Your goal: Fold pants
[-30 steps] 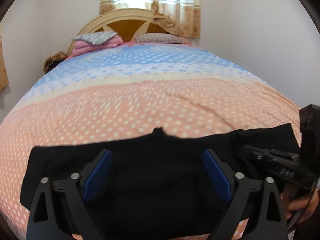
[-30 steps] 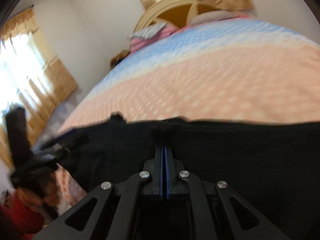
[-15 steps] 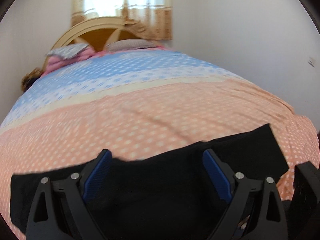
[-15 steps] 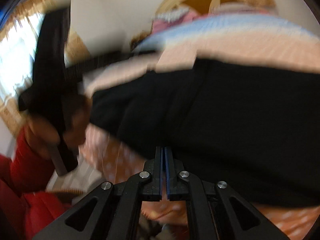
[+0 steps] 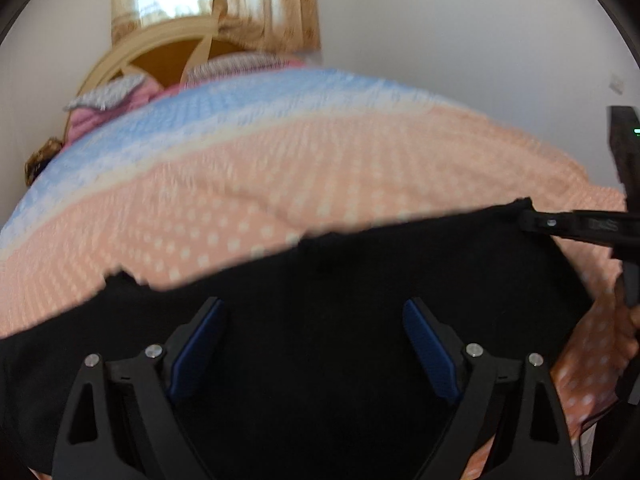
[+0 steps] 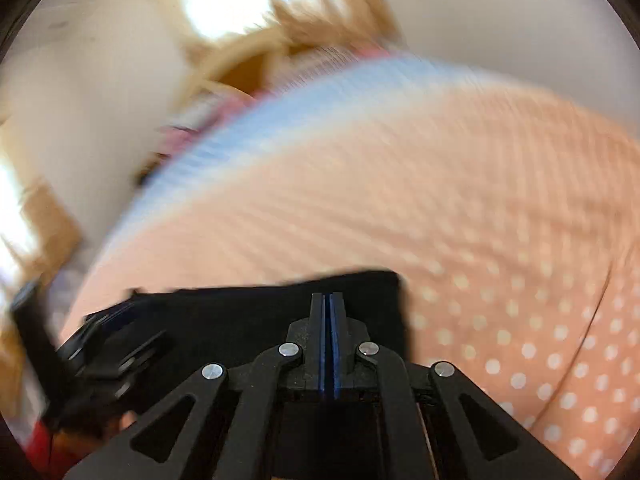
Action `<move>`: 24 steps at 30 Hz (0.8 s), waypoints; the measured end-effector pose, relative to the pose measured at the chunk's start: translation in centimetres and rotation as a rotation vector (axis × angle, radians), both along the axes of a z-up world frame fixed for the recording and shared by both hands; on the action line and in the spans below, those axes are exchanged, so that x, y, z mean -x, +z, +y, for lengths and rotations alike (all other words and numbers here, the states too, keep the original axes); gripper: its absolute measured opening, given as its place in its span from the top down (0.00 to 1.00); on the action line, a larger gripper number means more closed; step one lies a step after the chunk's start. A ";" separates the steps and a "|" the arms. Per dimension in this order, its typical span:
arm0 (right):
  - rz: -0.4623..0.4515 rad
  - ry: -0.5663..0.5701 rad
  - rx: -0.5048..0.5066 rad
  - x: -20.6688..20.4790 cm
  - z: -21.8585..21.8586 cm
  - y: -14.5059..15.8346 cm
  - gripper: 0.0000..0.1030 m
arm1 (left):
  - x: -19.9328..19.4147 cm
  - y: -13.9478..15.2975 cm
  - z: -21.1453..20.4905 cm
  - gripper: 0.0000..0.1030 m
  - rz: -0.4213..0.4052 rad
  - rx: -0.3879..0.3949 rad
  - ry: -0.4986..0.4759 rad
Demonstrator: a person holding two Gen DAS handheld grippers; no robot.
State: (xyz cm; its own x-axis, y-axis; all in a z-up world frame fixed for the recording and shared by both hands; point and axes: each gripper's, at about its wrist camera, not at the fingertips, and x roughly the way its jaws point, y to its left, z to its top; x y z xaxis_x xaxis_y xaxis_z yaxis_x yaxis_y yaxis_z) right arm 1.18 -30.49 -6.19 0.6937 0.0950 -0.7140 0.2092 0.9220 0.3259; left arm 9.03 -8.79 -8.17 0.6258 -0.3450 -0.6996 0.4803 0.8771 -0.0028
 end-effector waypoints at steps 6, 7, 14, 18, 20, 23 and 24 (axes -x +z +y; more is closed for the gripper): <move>-0.077 -0.069 -0.104 0.4 -1.0 -1.7 0.98 | 0.5 1.1 2.6 0.09 -0.006 0.050 0.001; -0.072 -0.072 -0.100 0.5 -0.9 -1.4 0.98 | 0.7 1.7 3.8 0.09 -0.025 0.050 0.018; -0.201 0.132 0.012 2.2 7.6 2.6 0.97 | 0.1 2.8 17.5 0.09 -0.103 0.034 0.370; -0.190 0.378 0.013 0.5 15.8 2.6 0.97 | -0.1 2.1 27.2 0.09 -0.101 0.029 0.662; -0.172 0.483 0.031 -0.6 19.8 2.1 0.97 | 0.0 1.6 30.3 0.09 -0.090 0.048 0.746; -0.168 0.566 0.070 -1.1 23.9 1.0 0.97 | -0.4 0.1 32.7 0.10 -0.050 0.086 0.803; -0.167 0.584 0.086 -1.2 24.8 0.7 0.97 | -0.5 -0.5 32.8 0.10 -0.035 0.094 0.806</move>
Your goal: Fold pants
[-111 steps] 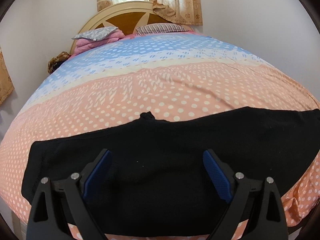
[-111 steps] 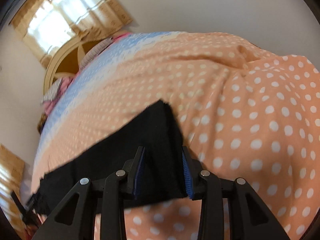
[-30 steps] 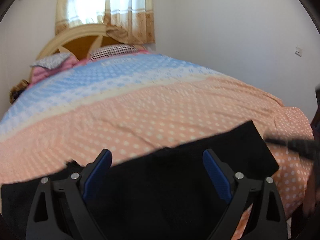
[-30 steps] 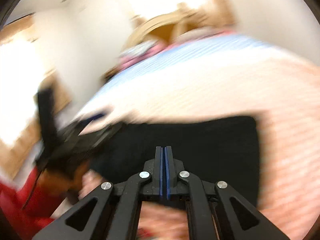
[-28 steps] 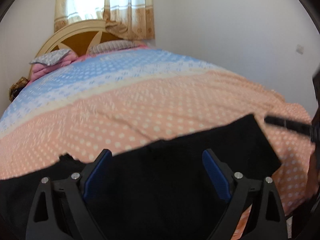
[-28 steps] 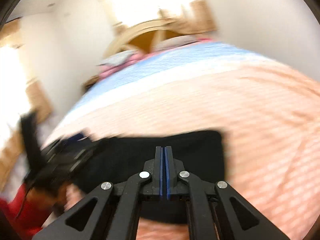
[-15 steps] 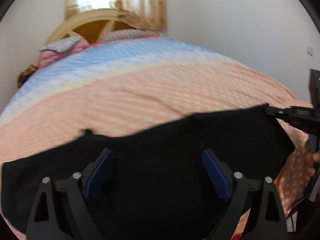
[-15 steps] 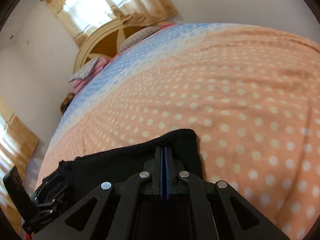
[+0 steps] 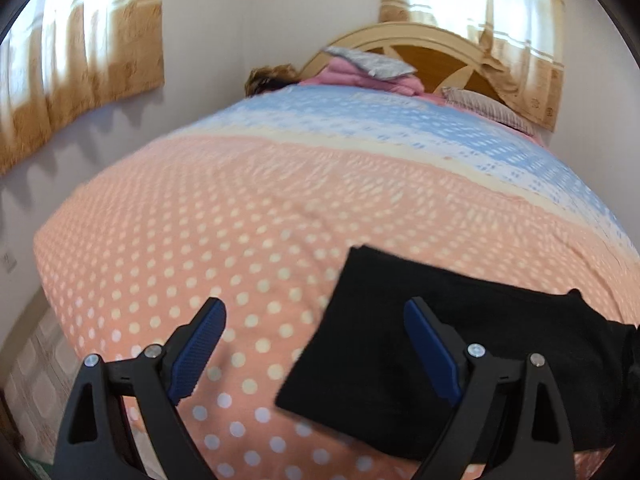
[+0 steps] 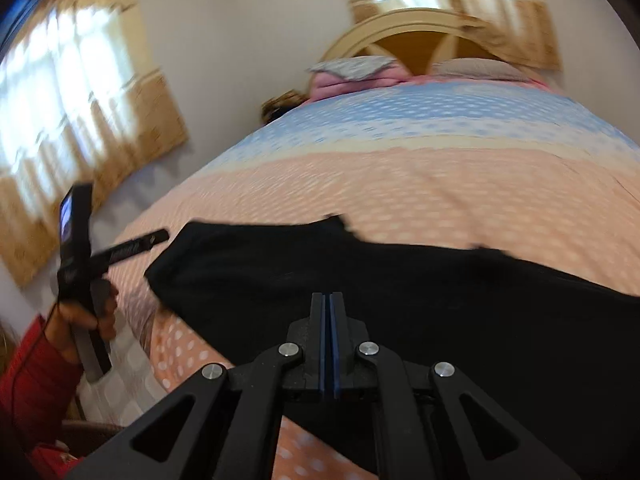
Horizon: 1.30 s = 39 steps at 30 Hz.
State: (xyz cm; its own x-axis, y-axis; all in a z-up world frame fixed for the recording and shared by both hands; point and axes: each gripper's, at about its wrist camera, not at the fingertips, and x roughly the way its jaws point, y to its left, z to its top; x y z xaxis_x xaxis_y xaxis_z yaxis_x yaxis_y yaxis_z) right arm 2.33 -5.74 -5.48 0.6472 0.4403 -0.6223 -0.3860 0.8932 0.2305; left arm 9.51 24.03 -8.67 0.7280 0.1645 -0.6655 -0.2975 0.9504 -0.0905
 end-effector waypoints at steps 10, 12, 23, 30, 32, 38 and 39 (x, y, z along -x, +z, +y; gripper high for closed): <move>0.109 0.011 0.024 0.3 1.0 -4.2 0.97 | -0.5 -2.5 -1.7 0.30 0.052 0.105 -0.080; 0.107 0.008 0.014 0.3 0.8 -4.2 0.97 | -0.6 -2.3 -2.0 0.45 0.046 0.125 -0.106; 0.093 0.013 0.006 0.4 0.6 -4.6 0.97 | -0.5 -0.5 -3.2 0.75 -0.001 0.154 -0.150; 0.017 -0.097 -0.194 2.1 -5.4 -0.2 0.97 | 0.0 6.6 -7.9 0.75 -0.154 0.114 -0.304; -0.002 -0.182 -0.206 2.8 -8.3 0.6 0.97 | 0.4 8.9 -10.7 0.75 -0.209 0.088 -0.394; 0.037 -0.457 -0.287 5.1 -18.5 0.4 0.97 | 1.8 13.1 -21.5 0.75 -0.315 0.117 -0.727; 0.036 -0.488 -0.306 5.7 -19.8 0.4 0.97 | 1.9 13.3 -23.3 0.75 -0.317 0.127 -0.781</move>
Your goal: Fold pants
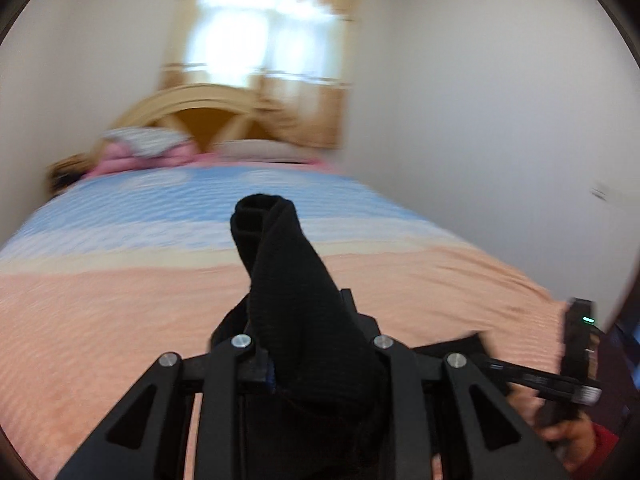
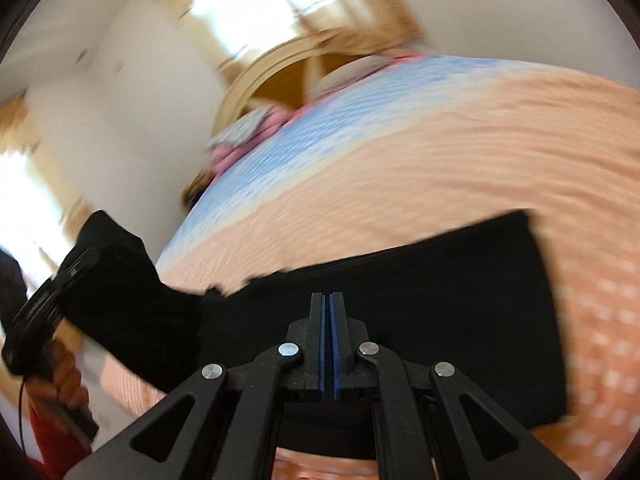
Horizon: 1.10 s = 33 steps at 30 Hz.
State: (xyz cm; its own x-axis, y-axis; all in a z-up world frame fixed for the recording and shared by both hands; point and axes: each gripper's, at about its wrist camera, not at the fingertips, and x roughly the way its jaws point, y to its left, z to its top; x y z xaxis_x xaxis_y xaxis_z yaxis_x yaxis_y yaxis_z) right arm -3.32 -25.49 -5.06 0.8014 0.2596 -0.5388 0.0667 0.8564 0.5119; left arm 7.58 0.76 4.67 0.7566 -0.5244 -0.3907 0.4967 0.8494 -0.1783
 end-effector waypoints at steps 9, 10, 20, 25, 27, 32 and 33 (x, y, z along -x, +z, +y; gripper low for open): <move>-0.051 -0.159 -0.051 3.6 -6.9 1.7 0.97 | 2.8 -4.4 -14.7 0.75 -0.025 -0.141 -0.317; -0.057 -0.170 -0.037 3.8 -7.2 1.8 0.97 | 3.2 -5.3 -15.7 0.75 -0.036 -0.167 -0.316; -0.030 -0.183 -0.092 3.9 -8.7 0.2 0.97 | 3.5 -9.6 -17.2 0.36 0.059 -0.309 -0.407; -0.063 -0.145 -0.216 4.6 -9.8 0.3 0.97 | 4.0 -6.1 -12.7 0.05 0.024 -0.223 -0.361; -0.072 -0.128 -0.243 4.9 -10.0 0.4 0.97 | 3.6 -5.0 -10.3 0.05 0.020 -0.184 -0.299; -0.052 -0.080 -0.208 5.0 -8.8 1.0 0.96 | 0.9 -4.6 -4.7 0.03 0.056 -0.148 -0.069; -0.040 -0.067 -0.204 4.9 -8.4 1.1 0.96 | 0.5 -4.8 -3.7 0.04 0.065 -0.155 -0.026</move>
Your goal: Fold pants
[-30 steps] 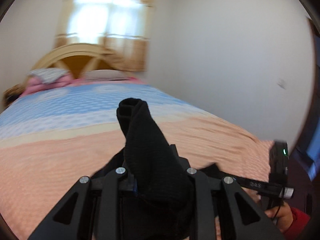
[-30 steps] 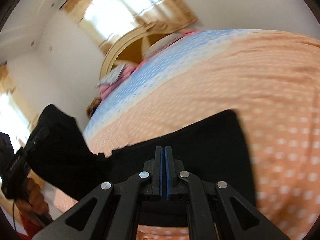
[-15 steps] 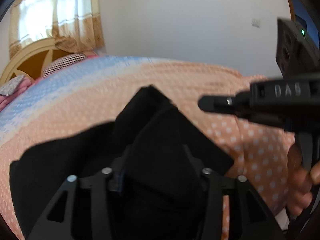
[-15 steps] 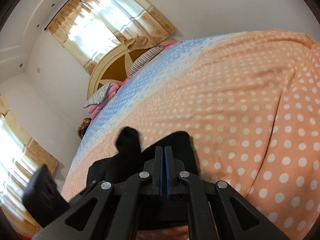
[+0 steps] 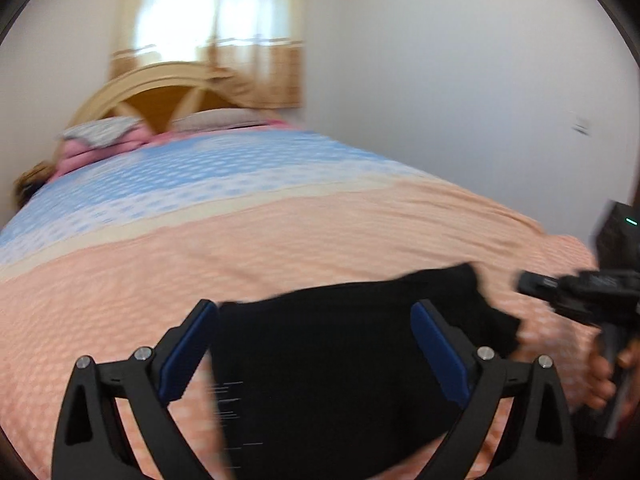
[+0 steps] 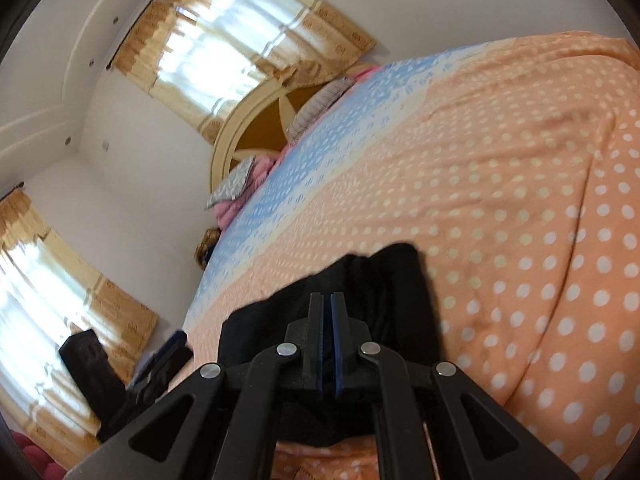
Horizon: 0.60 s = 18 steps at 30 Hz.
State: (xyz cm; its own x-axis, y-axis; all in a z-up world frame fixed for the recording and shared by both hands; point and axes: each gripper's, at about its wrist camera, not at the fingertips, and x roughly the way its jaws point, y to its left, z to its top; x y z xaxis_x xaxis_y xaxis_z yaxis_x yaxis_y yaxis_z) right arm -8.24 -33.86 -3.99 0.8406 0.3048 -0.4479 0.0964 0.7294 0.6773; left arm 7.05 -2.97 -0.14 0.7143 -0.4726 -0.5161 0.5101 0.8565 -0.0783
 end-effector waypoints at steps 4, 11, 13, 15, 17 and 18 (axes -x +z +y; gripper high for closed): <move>0.023 0.041 -0.003 0.4 1.2 -0.1 0.85 | -0.8 -2.0 1.9 0.04 0.041 -0.011 0.076; 0.060 0.007 0.056 2.4 2.8 -0.1 0.29 | -1.2 -3.8 2.6 0.04 0.111 -0.014 0.099; 0.099 0.017 0.103 1.8 3.7 -0.6 0.29 | -1.2 -3.9 2.9 0.04 0.115 -0.011 0.106; 0.126 0.043 0.148 0.7 4.9 -1.4 0.30 | -1.3 -3.9 3.3 0.04 0.125 0.001 0.113; 0.209 0.030 0.236 -0.8 5.9 -2.2 0.55 | -1.3 -3.8 3.8 0.04 0.126 0.007 0.123; 0.260 0.023 0.289 -1.5 6.4 -2.7 0.81 | -1.3 -3.8 4.1 0.04 0.120 0.003 0.133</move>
